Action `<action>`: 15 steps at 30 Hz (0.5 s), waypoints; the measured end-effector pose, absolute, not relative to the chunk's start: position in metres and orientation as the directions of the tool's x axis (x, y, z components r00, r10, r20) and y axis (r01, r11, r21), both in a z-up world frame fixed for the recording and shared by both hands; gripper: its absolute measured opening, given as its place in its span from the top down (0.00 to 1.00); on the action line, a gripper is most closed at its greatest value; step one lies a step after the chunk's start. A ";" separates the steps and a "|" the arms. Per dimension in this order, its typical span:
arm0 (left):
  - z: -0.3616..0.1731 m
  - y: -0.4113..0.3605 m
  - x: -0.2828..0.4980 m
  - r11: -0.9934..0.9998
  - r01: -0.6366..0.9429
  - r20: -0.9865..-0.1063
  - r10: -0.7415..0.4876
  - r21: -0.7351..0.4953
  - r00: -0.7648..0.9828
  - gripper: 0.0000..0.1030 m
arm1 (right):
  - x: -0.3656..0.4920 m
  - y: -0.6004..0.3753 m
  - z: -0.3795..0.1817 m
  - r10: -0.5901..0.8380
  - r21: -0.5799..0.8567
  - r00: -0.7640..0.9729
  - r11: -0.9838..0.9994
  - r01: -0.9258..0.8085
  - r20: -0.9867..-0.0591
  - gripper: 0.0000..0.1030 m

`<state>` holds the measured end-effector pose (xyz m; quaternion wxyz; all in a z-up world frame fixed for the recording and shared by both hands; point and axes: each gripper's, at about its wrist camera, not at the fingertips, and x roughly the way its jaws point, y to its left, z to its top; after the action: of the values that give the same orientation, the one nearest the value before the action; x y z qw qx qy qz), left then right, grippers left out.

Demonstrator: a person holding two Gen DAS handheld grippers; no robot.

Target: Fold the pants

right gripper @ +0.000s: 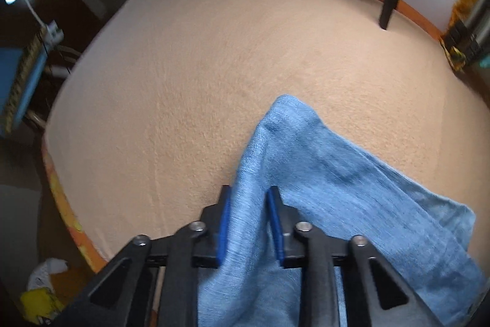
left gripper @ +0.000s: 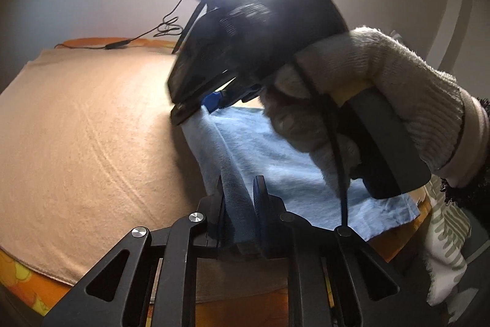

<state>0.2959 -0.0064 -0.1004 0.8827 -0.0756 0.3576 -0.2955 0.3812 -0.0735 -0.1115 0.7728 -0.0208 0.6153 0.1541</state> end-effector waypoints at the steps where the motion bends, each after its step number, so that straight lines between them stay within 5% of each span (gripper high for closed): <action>1: -0.097 -0.008 0.294 0.811 0.473 -0.585 -0.579 -0.343 0.568 0.87 | 0.380 -0.082 -0.106 0.242 0.187 0.208 0.950 -0.251 -0.948 0.88; 15: -0.066 -0.029 0.279 0.831 0.499 -0.594 -0.537 -0.248 0.599 0.83 | 0.350 -0.181 -0.029 0.457 0.445 0.400 0.886 -0.130 -0.794 0.98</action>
<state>0.2793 -0.0293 -0.0660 0.8936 -0.0281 0.3417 -0.2897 0.3497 -0.1812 -0.0287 0.8216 0.1581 0.5177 0.1787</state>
